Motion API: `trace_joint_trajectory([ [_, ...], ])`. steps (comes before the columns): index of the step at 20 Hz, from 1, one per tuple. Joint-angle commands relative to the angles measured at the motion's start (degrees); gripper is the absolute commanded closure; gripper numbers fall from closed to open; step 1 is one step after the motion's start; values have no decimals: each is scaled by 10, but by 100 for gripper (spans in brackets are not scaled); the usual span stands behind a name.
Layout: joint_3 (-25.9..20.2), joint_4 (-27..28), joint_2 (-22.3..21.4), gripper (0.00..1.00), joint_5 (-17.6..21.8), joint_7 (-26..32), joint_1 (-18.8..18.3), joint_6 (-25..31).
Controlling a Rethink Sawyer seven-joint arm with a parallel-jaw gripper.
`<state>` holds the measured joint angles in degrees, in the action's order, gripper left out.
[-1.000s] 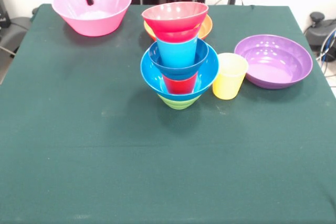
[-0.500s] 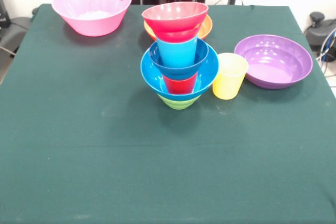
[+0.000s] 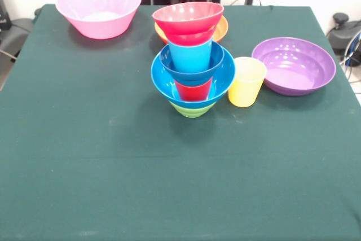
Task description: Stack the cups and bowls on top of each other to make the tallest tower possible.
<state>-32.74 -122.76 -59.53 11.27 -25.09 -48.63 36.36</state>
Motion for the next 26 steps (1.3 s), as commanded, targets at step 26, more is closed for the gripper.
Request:
trace_joint_trajectory([
  [26,149,-25,86,0,-20,-326,296,-248],
])
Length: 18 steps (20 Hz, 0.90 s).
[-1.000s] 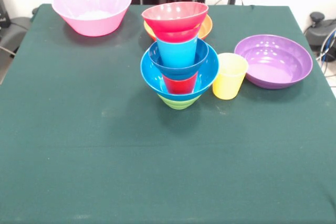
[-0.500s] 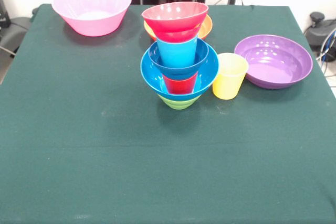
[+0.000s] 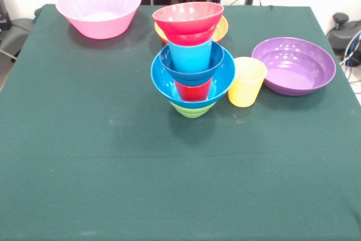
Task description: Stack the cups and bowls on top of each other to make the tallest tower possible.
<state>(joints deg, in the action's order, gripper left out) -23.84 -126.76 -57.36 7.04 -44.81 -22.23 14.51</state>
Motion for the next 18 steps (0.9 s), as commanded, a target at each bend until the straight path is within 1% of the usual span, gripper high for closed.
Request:
trace_joint_trajectory([
  [1,63,17,67,0,25,-132,36,-32],
  [5,85,28,75,0,33,-156,65,-34],
  [7,104,41,88,0,35,-169,87,-32],
  [10,161,88,137,0,55,-184,140,-27],
  [11,171,98,147,0,60,-185,150,-22],
  [13,188,122,159,0,75,-178,171,7],
  [14,191,131,156,0,81,-170,180,29],
  [17,190,139,141,0,75,-165,200,73],
  [18,193,143,140,0,67,-175,212,76],
])
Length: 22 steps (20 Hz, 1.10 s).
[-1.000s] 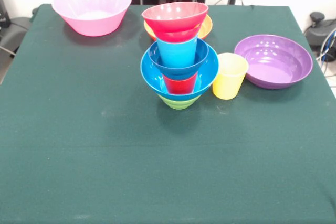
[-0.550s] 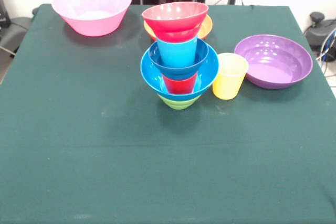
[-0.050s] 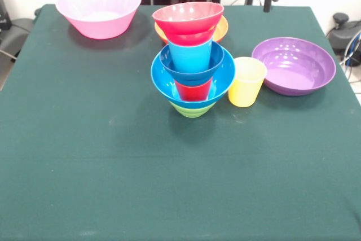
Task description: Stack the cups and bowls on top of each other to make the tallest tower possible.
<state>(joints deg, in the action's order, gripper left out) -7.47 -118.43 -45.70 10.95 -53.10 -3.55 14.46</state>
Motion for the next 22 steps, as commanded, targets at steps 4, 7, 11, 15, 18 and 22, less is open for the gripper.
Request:
trace_joint_trajectory([
  [4,66,84,54,0,-4,-149,89,62],
  [7,71,86,79,0,-16,-165,115,37],
  [11,95,97,98,0,-2,-171,160,62],
  [15,126,110,138,0,6,-199,212,35],
  [18,138,108,162,0,8,-221,241,6],
  [22,157,126,207,0,2,-257,277,-32],
])
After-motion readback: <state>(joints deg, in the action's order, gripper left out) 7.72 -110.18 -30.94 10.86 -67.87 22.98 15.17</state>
